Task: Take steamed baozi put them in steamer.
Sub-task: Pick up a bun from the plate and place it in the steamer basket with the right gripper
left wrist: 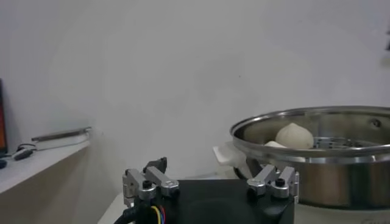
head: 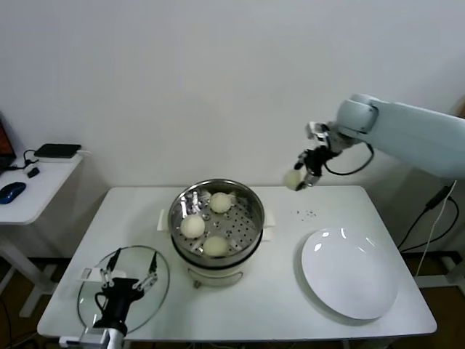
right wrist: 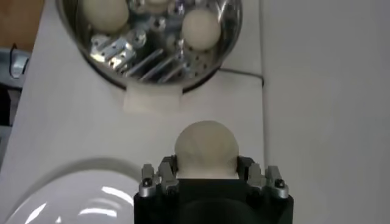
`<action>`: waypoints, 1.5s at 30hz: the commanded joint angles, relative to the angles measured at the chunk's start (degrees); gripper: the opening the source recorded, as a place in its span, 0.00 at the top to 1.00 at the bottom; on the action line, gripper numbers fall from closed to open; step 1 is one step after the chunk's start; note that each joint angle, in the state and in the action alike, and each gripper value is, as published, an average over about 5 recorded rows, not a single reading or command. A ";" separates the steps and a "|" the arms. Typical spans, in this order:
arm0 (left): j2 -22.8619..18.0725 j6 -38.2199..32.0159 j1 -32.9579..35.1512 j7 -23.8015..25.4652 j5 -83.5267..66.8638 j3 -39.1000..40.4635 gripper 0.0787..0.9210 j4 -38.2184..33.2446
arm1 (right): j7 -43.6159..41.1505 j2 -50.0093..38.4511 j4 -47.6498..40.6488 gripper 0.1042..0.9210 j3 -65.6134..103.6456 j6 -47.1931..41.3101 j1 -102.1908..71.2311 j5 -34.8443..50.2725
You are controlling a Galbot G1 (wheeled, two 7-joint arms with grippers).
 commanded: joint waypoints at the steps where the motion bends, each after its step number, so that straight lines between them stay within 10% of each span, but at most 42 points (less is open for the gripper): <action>1: 0.68 0.10 -0.15 0.03 -0.11 -0.34 0.12 -0.07 | 0.65 18.56 -6.56 0.36 -0.59 -0.97 1.40 8.34; 45: 0.61 0.17 -0.89 -0.01 -0.35 -0.76 0.12 0.66 | 4.04 14.85 2.51 0.36 -3.70 -2.00 -8.33 1.27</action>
